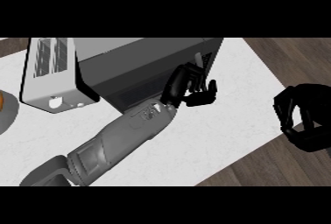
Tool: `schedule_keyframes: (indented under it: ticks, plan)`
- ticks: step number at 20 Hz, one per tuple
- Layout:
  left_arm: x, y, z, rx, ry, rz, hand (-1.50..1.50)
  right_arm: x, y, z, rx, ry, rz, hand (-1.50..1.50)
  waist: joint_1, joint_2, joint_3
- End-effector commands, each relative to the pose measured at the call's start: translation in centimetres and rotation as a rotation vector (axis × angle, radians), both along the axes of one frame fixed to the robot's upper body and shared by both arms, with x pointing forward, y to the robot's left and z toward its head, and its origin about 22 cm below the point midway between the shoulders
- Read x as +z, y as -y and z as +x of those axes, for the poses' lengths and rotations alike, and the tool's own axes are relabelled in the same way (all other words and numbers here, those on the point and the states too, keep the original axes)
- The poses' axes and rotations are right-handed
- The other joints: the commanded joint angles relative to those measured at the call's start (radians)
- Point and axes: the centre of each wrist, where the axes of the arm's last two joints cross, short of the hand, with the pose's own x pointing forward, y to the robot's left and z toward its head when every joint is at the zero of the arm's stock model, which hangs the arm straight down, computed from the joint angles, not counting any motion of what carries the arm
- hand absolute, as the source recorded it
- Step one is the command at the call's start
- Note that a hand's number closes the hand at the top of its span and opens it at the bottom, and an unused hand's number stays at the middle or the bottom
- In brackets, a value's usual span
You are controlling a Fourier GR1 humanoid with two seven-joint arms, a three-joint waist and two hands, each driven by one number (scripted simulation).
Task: Pick up the milk, place it into the microwave and close the microwave
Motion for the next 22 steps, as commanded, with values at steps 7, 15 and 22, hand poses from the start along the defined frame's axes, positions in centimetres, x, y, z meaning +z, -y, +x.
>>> schedule_keyframes:
  ticks: [7,15,22]
  plan:
    - [2.0,2.6,-0.1,-0.032,0.055,-0.022,1.5,1.1,-2.9,-0.8,0.2,0.037,0.021,1.5,-0.043,0.007,0.003]
    - [2.1,2.6,-0.2,0.007,0.066,-0.044,1.5,1.7,-4.0,-1.6,0.238,0.044,0.018,1.5,-0.063,0.003,0.003]
    - [-0.2,1.1,0.1,0.14,-0.123,-0.059,1.5,0.3,-4.8,-3.2,0.335,-0.079,-0.116,1.5,-0.019,0.024,-0.001]
